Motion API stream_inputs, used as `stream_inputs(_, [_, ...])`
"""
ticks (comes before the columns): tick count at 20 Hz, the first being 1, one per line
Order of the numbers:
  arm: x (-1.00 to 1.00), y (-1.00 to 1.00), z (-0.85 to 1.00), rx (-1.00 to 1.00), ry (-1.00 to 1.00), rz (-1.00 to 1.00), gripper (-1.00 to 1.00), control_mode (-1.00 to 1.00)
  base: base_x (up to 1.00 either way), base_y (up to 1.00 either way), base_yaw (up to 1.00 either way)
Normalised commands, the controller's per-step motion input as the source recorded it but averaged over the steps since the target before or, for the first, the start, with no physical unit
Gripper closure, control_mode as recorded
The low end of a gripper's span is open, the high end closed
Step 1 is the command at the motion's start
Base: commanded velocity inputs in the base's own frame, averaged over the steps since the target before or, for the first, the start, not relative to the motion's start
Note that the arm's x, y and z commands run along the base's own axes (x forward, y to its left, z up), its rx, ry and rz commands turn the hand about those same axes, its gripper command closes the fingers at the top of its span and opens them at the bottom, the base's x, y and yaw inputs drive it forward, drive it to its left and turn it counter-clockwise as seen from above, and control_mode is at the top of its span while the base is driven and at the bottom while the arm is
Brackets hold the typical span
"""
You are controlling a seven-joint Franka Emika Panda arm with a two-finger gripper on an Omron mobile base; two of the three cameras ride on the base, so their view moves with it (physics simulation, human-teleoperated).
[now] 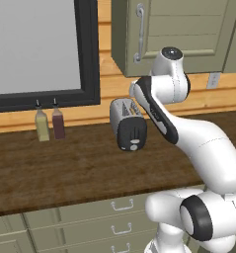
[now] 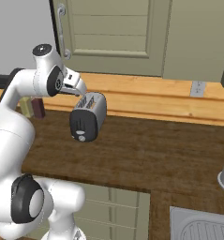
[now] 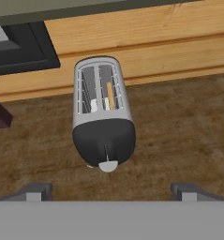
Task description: Start the toaster. Once the lever pops up, take the bread to the plate on the dining counter.
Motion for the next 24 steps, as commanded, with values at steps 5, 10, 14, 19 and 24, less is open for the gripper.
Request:
stream_inputs(5, [0.0,0.0,0.0,0.0,0.0,0.0,-1.0,-1.0,0.0,0.0,0.0])
stream_inputs(10, [0.0,0.0,0.0,0.0,0.0,0.0,-1.0,-1.0,0.0,0.0,0.0])
stream_inputs(14, [0.0,0.0,0.0,0.0,0.0,0.0,-1.0,-1.0,0.0,0.0,0.0])
stream_inputs(19, [0.0,0.0,0.0,0.0,0.0,0.0,-1.0,-1.0,0.0,0.0,0.0])
stream_inputs(24, [0.0,0.0,0.0,0.0,0.0,0.0,-1.0,-1.0,0.0,0.0,0.0])
